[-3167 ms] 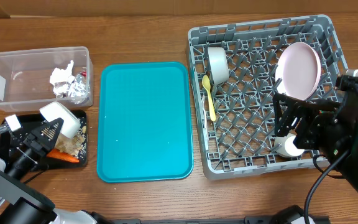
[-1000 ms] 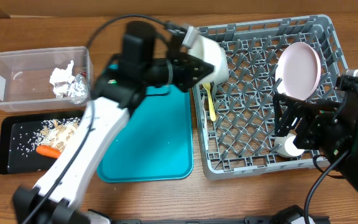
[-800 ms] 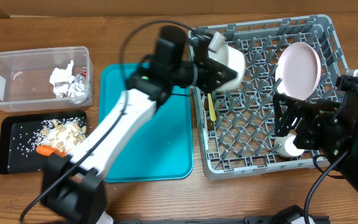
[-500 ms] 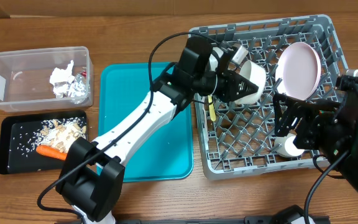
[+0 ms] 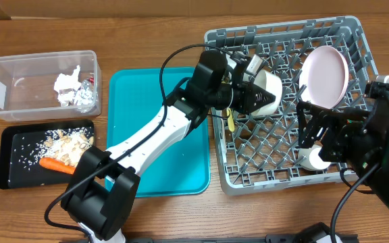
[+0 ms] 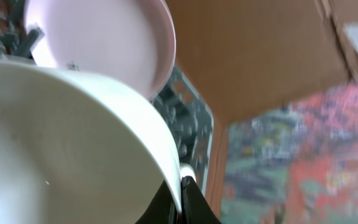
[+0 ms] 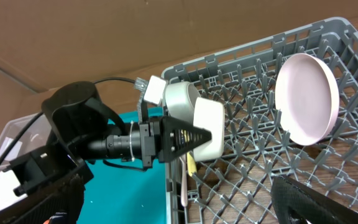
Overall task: Sort waste into correct bins and load items into the dishwasher rack
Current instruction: 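Carry the empty bowl over the rack with the left gripper, then lower the bowl into the rack's middle and open the left gripper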
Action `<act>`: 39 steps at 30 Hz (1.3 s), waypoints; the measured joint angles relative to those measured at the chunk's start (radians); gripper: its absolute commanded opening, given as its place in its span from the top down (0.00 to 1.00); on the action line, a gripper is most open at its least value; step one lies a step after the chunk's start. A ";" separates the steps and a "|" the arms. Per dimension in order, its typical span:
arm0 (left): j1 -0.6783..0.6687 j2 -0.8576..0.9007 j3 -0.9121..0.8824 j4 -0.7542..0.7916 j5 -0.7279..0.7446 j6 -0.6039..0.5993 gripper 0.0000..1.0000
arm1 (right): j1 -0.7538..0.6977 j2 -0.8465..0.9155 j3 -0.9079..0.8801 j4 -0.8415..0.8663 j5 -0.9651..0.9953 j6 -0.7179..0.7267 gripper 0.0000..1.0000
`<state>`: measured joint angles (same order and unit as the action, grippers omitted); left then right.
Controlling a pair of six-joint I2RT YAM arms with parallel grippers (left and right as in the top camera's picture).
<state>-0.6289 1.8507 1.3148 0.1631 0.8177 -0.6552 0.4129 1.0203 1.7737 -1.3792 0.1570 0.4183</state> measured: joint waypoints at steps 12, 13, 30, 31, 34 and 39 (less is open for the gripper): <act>-0.104 0.000 -0.024 0.097 -0.149 -0.215 0.96 | 0.000 0.000 0.000 -0.001 0.000 0.000 0.00; -0.108 0.000 -0.025 0.078 -0.154 -0.218 0.96 | 0.000 0.000 0.000 -0.001 0.000 0.000 0.00; -0.106 -0.151 -0.092 -0.043 -0.297 -0.158 0.96 | 0.000 0.000 0.000 -0.001 0.000 0.000 0.00; -0.104 -0.152 -0.106 -0.012 -0.285 -0.158 0.96 | 0.000 0.000 0.000 0.000 0.000 0.000 0.00; -0.101 -0.172 -0.154 0.014 -0.260 -0.149 0.96 | 0.000 0.000 0.000 -0.001 0.000 0.000 0.00; -0.102 -0.317 -0.245 0.005 -0.234 -0.075 0.96 | 0.000 0.000 0.000 -0.002 0.000 -0.001 0.00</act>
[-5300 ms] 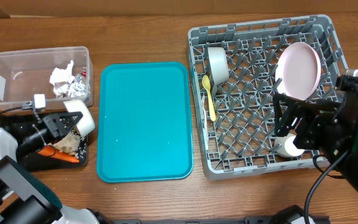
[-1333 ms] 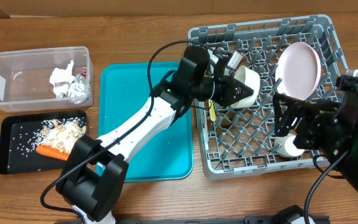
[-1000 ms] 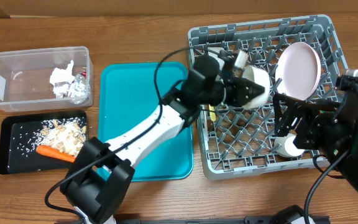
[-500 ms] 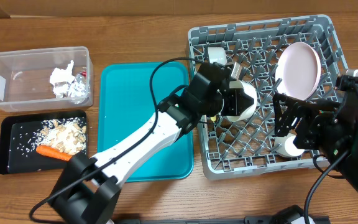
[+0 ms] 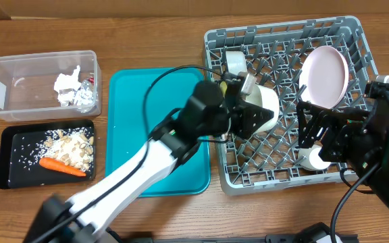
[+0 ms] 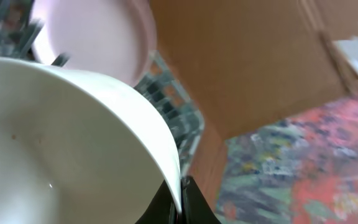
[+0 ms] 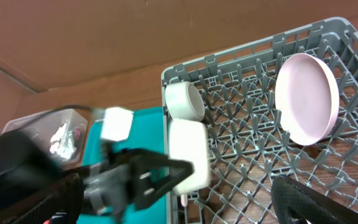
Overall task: Sort waste into correct bins and load items into the dishwasher rack
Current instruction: 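Lower the bowl into the rack's middle and open the left gripper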
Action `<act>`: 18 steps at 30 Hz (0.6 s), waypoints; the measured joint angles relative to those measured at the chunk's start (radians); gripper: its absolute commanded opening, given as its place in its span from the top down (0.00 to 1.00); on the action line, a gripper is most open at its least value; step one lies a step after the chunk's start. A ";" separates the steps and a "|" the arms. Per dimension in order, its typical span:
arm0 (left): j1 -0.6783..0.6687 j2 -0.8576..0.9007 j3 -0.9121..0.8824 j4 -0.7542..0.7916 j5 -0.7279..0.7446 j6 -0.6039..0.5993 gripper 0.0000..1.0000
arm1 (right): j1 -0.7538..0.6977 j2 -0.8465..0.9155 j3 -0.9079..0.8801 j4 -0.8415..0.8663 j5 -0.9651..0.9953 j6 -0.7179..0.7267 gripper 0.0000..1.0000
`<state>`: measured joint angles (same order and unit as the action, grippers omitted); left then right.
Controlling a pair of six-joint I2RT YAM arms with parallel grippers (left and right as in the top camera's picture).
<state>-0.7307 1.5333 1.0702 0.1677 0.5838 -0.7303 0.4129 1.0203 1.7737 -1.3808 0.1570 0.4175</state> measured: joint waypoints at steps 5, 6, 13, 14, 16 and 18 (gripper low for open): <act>0.022 -0.184 -0.131 0.240 0.035 -0.007 0.96 | 0.000 0.000 0.000 0.001 0.000 0.000 0.00; 0.032 -0.201 -0.166 0.321 0.044 -0.019 0.96 | 0.000 0.000 0.000 0.001 0.000 0.001 0.00; 0.107 -0.164 -0.395 0.649 0.056 -0.147 0.96 | 0.000 0.000 0.000 0.001 0.000 0.001 0.00; 0.110 -0.147 -0.409 0.660 0.055 -0.155 0.96 | 0.000 0.000 0.000 0.000 0.000 0.001 0.00; 0.111 -0.112 -0.421 0.685 0.056 -0.162 0.96 | 0.000 0.000 0.000 0.001 0.000 0.000 0.00; 0.111 -0.080 -0.421 0.725 0.056 -0.163 0.96 | 0.000 0.000 0.000 0.000 0.000 0.001 0.00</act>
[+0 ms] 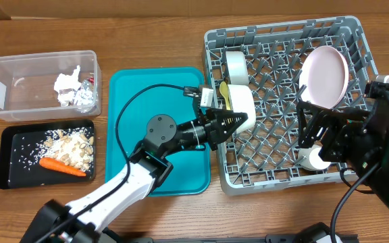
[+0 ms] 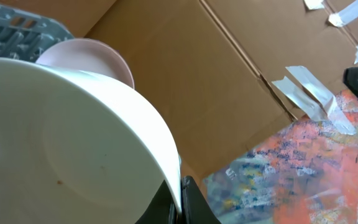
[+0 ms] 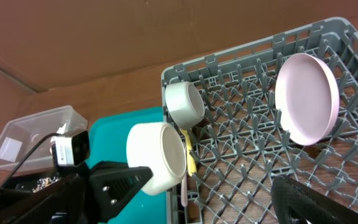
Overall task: Sort waste into correct bins and load items into the dishwasher rack
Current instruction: 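Lower the bowl into the rack's middle and open the left gripper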
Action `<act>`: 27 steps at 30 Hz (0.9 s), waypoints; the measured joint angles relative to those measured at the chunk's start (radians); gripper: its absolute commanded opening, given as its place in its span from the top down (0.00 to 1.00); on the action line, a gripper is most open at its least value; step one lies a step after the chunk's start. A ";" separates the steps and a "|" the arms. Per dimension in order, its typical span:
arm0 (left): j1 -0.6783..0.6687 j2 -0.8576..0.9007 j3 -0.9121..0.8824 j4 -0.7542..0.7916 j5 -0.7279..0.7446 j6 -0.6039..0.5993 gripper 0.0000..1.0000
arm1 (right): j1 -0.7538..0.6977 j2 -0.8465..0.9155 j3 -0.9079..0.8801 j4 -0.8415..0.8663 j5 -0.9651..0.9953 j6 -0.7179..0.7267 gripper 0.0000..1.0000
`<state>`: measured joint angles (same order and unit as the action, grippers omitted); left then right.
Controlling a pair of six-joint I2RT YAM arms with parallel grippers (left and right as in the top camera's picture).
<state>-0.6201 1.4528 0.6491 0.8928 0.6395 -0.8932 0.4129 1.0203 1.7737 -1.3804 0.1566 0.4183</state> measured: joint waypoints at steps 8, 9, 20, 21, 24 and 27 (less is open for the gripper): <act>-0.018 0.150 0.000 0.128 -0.008 -0.009 0.96 | 0.000 0.000 0.000 0.000 0.000 0.000 0.00; -0.022 0.174 0.000 0.153 -0.008 -0.011 0.96 | 0.000 0.000 0.000 0.000 0.000 0.000 0.00; -0.041 0.352 -0.001 0.331 -0.016 -0.014 0.96 | 0.000 0.000 0.000 0.000 0.001 0.000 0.00; -0.042 0.364 -0.001 0.339 -0.019 -0.014 0.96 | 0.000 0.000 0.000 0.000 0.000 0.000 0.00; -0.041 0.367 0.000 0.352 -0.020 -0.012 0.96 | 0.000 0.000 0.000 0.000 0.001 0.000 0.00; -0.042 0.369 -0.001 0.360 -0.020 -0.005 0.96 | 0.000 0.000 0.000 0.000 0.001 0.000 0.00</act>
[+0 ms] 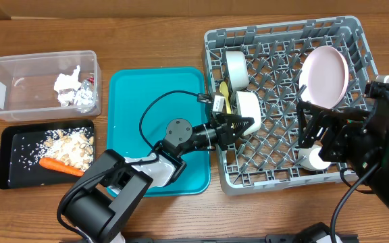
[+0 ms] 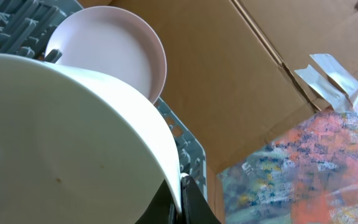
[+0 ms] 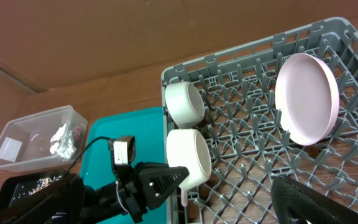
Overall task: Sort waste into correct bins and load items into the dishwasher rack
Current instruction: 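Lower the bowl into the rack's middle and open the left gripper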
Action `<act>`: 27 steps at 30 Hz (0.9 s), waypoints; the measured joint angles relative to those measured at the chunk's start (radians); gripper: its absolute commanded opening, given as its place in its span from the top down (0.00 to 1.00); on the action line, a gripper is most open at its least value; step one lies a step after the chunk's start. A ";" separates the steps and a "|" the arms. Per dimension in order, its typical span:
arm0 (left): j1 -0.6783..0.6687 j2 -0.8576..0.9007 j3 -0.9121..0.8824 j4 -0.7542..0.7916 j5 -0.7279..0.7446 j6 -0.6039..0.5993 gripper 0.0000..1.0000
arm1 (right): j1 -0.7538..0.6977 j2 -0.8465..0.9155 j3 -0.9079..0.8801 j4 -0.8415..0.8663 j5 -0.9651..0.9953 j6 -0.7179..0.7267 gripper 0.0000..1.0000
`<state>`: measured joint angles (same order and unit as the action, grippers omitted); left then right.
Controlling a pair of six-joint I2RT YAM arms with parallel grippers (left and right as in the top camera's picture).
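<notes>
My left gripper (image 1: 240, 125) is shut on the rim of a white bowl (image 1: 248, 106), which lies on its side over the left part of the grey dishwasher rack (image 1: 282, 172). The left wrist view is filled by the bowl (image 2: 61, 143), with the fingertips (image 2: 180, 202) pinching its rim. A second white bowl (image 1: 235, 67) stands just behind it, and a yellow utensil (image 1: 224, 94) is beside them. A pink plate (image 1: 326, 75) stands upright at the rack's right. My right gripper (image 1: 314, 135) hangs open over the rack's right front and holds nothing.
A teal tray (image 1: 157, 101) lies left of the rack. Further left are a clear bin (image 1: 42, 84) with crumpled waste and a black tray (image 1: 46, 155) with food scraps and a carrot. A cardboard wall (image 3: 104, 37) stands behind the table.
The left gripper has carried the bowl a little to the right, from the rack's left edge to among the tines in front of the other bowl. The left arm now lies lower. The right arm is unchanged.
The left gripper first held the white bowl over the middle of the rack. Then it held it nearer the front, and later back at the rack's left edge. Now the bowl sits in the left column by the other bowl. The right arm stayed still.
</notes>
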<state>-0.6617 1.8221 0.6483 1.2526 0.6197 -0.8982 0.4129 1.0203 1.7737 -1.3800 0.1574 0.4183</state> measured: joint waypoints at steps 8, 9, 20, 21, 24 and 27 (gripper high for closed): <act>0.000 0.010 0.003 0.079 0.017 0.008 0.96 | 0.000 0.000 0.000 0.000 0.000 0.000 0.00; 0.000 0.010 0.004 0.069 0.018 0.008 0.96 | 0.000 0.000 0.000 0.000 0.000 0.000 0.00; -0.009 0.011 0.005 -0.014 0.024 0.040 0.96 | 0.000 0.000 0.000 0.000 0.000 0.000 0.00; -0.009 0.011 0.005 -0.022 0.024 0.042 0.96 | 0.000 0.000 0.000 0.000 0.000 0.000 0.00; -0.011 0.011 0.006 -0.052 0.025 0.053 0.96 | 0.000 0.000 0.000 0.000 0.000 0.000 0.00; -0.012 0.011 0.006 -0.057 0.034 0.068 0.70 | 0.000 0.000 0.000 0.000 0.000 0.000 0.00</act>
<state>-0.6739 1.8332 0.6544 1.1957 0.6537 -0.8299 0.4129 1.0203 1.7737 -1.3800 0.1570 0.4183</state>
